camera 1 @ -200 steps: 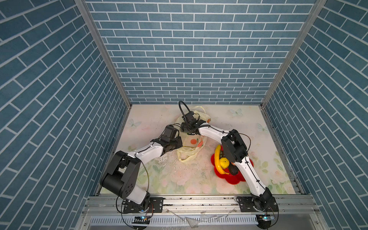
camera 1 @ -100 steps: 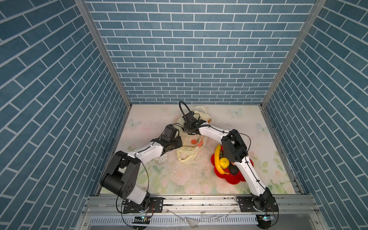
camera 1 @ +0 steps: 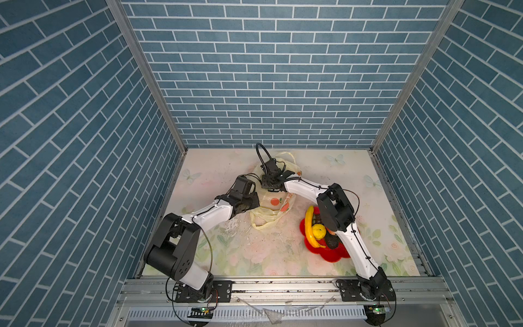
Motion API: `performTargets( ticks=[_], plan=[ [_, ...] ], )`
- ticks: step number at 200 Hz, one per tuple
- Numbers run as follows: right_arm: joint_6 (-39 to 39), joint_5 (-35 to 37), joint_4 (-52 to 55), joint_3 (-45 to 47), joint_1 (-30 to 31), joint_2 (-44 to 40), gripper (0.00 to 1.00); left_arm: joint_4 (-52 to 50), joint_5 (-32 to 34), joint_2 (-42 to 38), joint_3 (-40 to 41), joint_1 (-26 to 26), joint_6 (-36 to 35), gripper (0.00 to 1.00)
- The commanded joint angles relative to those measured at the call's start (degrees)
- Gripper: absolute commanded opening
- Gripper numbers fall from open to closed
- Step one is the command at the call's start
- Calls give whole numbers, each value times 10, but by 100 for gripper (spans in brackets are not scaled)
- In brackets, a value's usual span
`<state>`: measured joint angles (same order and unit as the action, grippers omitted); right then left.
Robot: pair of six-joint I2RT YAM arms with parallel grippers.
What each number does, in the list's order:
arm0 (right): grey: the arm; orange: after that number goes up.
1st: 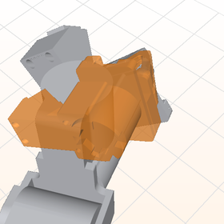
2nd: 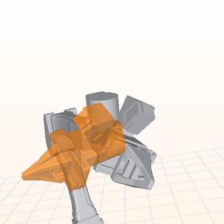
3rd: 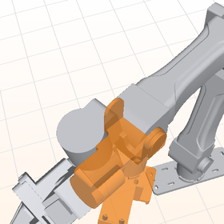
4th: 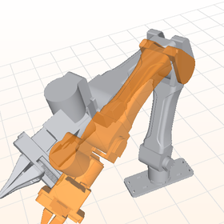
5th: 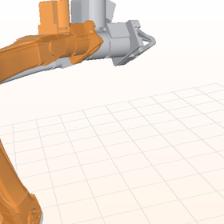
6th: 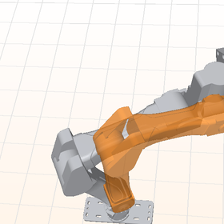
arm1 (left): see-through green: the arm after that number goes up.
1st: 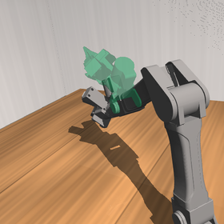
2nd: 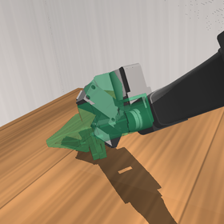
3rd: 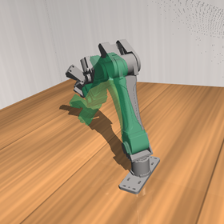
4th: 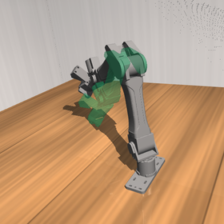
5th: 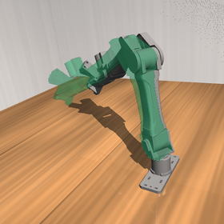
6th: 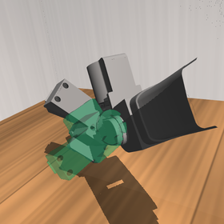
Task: Take fruits out of the plastic bag
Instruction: Pick up the fruit from the plastic bag.
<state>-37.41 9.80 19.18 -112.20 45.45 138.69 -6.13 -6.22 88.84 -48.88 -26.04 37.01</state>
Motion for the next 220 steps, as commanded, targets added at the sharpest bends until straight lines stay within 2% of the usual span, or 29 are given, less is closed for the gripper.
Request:
performTargets(
  ticks=[1,108,182,220],
  plan=[
    [15,-9,-6,30,-2,-36,22,-10,10,8,-11,-2,-5,8],
    [28,-55,-24,118,4,-126,19,-19,25,31,-31,5,-3,9],
    [46,-115,-31,256,4,-295,19,-12,23,37,-34,31,-4,10],
    [63,-144,9,327,4,-393,19,-7,24,37,-30,37,-5,10]
  ],
)
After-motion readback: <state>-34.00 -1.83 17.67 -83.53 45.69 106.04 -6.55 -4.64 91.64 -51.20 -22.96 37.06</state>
